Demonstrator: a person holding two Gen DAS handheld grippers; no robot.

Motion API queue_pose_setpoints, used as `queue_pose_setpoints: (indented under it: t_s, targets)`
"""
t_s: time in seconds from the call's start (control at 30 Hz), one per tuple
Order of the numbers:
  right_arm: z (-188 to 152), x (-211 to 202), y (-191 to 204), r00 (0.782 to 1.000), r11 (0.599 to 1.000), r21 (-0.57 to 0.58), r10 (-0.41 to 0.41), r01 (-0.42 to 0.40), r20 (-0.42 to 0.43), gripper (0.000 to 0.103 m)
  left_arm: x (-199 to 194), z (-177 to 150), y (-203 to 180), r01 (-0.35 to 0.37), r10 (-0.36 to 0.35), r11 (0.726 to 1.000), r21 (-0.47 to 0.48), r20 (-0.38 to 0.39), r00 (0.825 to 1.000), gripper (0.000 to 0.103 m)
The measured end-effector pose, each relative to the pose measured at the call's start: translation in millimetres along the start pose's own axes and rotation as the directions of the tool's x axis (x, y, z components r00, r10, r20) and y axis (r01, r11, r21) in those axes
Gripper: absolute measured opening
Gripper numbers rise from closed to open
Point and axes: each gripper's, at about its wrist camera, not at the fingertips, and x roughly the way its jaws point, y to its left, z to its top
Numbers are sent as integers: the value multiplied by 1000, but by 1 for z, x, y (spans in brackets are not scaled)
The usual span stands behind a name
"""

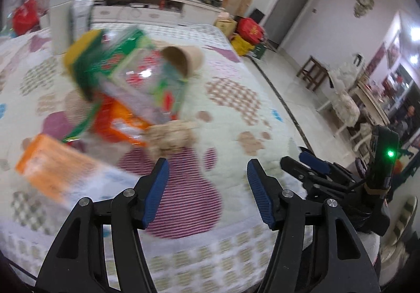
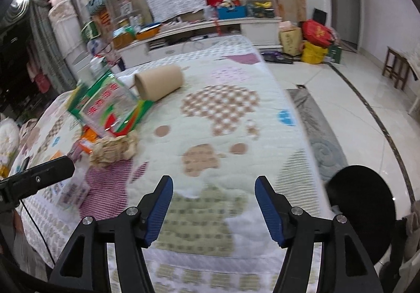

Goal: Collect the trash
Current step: 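Move both tools back to the bed, left tool toward the orange-white Crestor box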

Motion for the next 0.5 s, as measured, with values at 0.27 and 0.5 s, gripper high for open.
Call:
queue_pose_setpoints:
  t_s: [0.27, 0.5]
  targets:
    - [0, 17, 39, 998, 997, -59, 56, -58, -37, 63, -21, -18, 54, -100, 100, 994, -52, -17, 995, 61]
    - [3, 28, 66, 993, 989, -96, 103, -109, -63, 64, -29, -24, 69, -93, 93, 992, -88, -4, 996, 61]
